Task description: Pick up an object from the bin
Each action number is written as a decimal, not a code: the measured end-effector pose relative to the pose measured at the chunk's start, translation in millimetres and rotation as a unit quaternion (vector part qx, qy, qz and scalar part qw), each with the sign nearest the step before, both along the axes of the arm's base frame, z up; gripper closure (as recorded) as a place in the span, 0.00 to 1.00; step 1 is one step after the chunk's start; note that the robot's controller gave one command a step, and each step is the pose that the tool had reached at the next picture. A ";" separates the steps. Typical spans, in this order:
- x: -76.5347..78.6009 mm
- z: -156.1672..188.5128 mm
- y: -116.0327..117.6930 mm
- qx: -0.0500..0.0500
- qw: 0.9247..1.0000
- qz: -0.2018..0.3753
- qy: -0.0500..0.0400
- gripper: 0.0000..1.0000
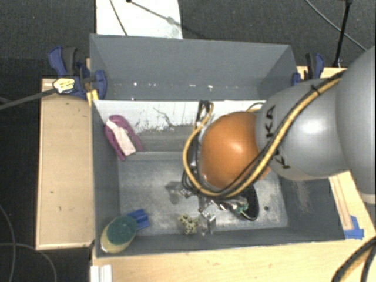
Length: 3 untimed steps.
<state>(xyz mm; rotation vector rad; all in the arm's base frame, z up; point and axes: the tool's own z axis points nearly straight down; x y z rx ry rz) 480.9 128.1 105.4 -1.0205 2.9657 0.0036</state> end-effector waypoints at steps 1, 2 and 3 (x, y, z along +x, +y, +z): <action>-1.9 -35.2 -23.3 -0.002 0.979 0.203 0.000 0.00; -1.1 -35.4 -40.4 -0.002 0.974 0.227 0.002 0.00; -1.3 -35.2 -40.1 -0.002 0.974 0.225 0.002 1.00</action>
Offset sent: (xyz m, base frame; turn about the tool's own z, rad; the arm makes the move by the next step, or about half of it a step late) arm -0.0031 -0.0232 -0.0354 -0.4118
